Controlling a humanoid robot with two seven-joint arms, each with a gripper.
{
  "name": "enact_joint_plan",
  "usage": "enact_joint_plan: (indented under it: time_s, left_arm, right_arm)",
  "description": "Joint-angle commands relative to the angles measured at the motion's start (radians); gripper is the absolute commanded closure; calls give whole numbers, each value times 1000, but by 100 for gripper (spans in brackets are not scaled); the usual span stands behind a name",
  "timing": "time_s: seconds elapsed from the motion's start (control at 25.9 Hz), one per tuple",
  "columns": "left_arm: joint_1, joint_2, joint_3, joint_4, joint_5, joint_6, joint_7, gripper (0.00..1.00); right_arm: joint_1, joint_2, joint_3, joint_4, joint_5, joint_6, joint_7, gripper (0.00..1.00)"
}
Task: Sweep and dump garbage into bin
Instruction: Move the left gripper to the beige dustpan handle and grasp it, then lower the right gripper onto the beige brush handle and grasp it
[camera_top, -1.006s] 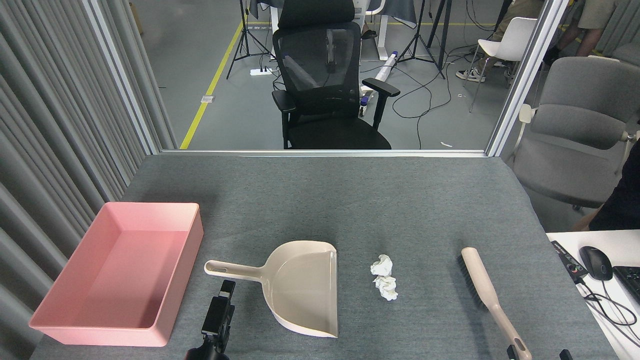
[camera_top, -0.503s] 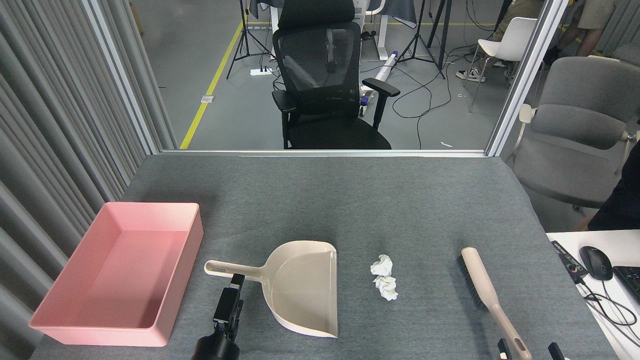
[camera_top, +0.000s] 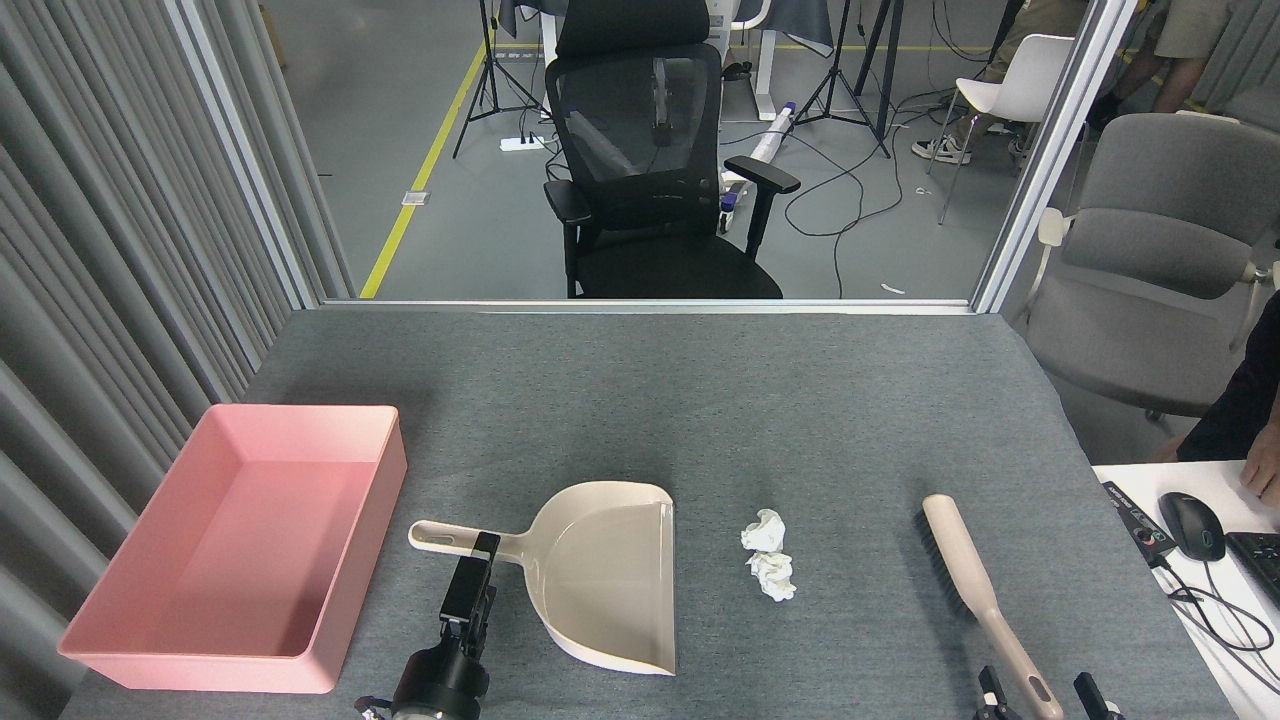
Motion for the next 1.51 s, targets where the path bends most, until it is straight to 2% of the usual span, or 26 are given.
enact_joint_plan:
  time_s: [0.0,0.27,0.5,1.16,1.28,1.35,1.47]
  left_arm:
    - [-15,1,1,23,0,0,0,0]
    - [-18,1,0,27,0,0,0,0]
    - [-30,1,0,38,0,0,0,0]
    - [-30,-1,1,39,0,0,2,0]
    - [-30,-1,1,39,0,0,2,0]
    - [-30,-1,1,39,0,0,2,0]
    - [-30,-1,1,38,0,0,2,0]
  right_arm:
    - [-5,3,1,6,0,-2,0,1]
    - [-7,-5,-1,40,0,-2,2,3]
    - [-7,-5,1,41,2,3,3,15]
    - [-4,-7,1,22,11,10,2,15]
    - [-4,-7,1,23,12,10,0,22]
    - [-5,-8,1,23,12,12,0,30]
    - [-5,-8,1,23,12,12,2,31]
